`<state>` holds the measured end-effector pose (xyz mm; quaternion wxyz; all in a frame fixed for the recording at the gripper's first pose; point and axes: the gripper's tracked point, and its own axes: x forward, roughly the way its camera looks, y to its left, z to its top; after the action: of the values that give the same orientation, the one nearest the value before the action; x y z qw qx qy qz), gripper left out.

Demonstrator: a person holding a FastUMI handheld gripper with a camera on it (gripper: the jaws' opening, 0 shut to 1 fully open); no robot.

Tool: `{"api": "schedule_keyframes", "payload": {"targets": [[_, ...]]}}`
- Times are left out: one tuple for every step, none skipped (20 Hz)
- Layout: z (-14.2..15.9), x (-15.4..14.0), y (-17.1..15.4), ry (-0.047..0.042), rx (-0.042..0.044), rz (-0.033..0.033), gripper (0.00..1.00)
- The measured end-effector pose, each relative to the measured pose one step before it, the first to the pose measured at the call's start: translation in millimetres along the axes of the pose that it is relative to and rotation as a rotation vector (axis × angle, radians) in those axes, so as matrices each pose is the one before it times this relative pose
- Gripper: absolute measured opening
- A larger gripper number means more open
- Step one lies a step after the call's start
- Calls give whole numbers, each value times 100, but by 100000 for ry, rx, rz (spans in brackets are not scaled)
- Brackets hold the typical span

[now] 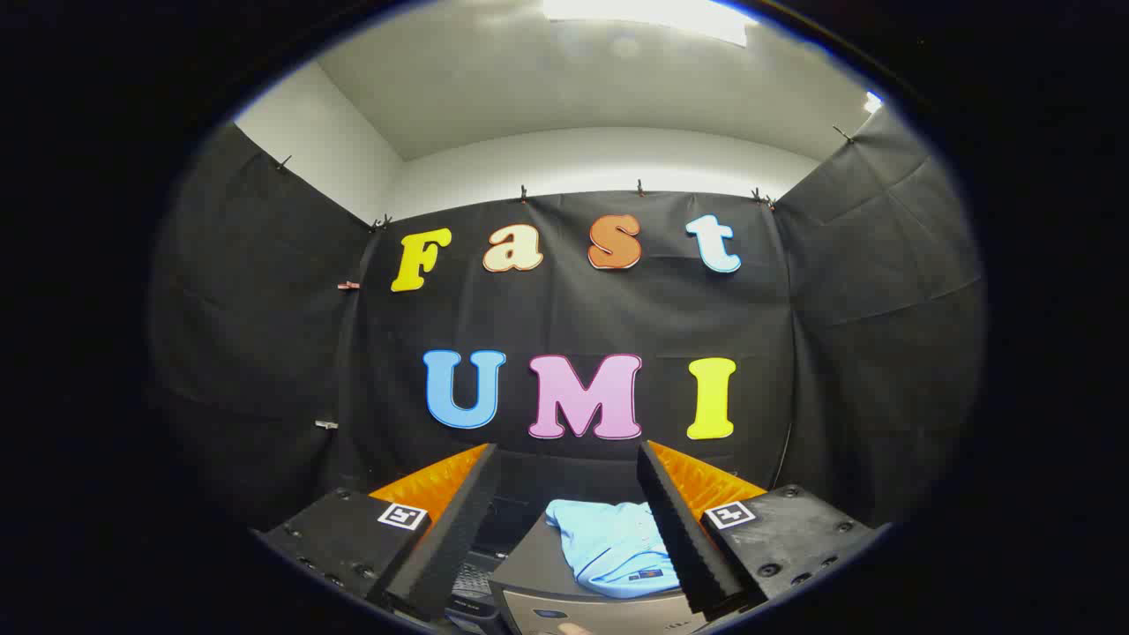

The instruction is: Put the clothes into the washing machine and then close the washing machine lid.

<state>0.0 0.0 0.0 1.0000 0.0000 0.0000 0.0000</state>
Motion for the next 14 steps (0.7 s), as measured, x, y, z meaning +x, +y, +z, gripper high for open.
{"api": "schedule_keyframes", "payload": {"targets": [[-201, 17, 92, 422, -154, 201, 98], [-93, 84, -110, 223, -506, -17, 98], [-16, 71, -22, 122, -400, 50, 98], [63, -18, 55, 29, -249, 128, 98], [-5, -6, -2, -53, -71, 1, 98], [68, 1, 43, -184, 6, 74, 98], [21, -20, -42, -94, 169, -20, 98], [-11, -24, -67, -66, 151, 8, 98], [24, 40, -47, -165, 54, -83, 98], [60, -81, -29, -84, -68, -100, 98], [9, 48, -57, 68, -118, -153, 98], [-88, -32, -57, 111, -68, -66, 98], [2, 76, -80, 76, -49, -175, 98], [-87, 3, -192, 164, -109, -412, 98]]}}
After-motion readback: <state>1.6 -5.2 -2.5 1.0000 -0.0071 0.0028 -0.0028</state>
